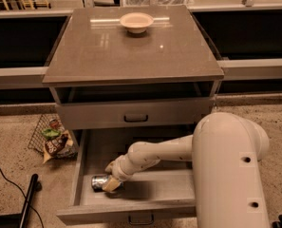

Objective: Pick redbull can from middle drawer and place on counter

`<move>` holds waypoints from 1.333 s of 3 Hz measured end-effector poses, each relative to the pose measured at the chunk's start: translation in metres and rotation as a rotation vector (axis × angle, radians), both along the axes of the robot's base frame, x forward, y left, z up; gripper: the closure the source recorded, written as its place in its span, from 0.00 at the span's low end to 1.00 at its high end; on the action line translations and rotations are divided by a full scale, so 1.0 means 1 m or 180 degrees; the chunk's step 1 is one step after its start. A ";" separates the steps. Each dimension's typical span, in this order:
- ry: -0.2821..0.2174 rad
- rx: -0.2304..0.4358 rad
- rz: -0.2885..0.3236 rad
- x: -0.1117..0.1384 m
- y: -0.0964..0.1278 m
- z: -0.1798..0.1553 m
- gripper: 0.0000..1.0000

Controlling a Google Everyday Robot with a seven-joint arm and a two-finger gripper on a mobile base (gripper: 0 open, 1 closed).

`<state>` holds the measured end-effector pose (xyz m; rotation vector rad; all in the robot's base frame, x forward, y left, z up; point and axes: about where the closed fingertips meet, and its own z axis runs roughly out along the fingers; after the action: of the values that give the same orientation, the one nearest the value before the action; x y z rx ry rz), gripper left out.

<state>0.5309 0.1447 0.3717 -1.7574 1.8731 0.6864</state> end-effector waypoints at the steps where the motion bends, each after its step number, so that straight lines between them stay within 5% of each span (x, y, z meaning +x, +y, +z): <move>1: 0.0000 0.0000 0.0001 0.000 0.000 0.000 0.65; 2: -0.0137 0.0039 0.0074 -0.003 -0.014 0.025 0.88; 3: -0.0369 -0.0021 0.0259 -0.014 -0.051 0.077 1.00; 4: -0.0647 -0.0146 0.0387 -0.023 -0.109 0.156 1.00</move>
Offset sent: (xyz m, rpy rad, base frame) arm -0.0045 -0.0360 0.0653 0.0303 -0.1122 0.0515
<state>0.5080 0.0356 0.5278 -1.9055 1.6693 0.4906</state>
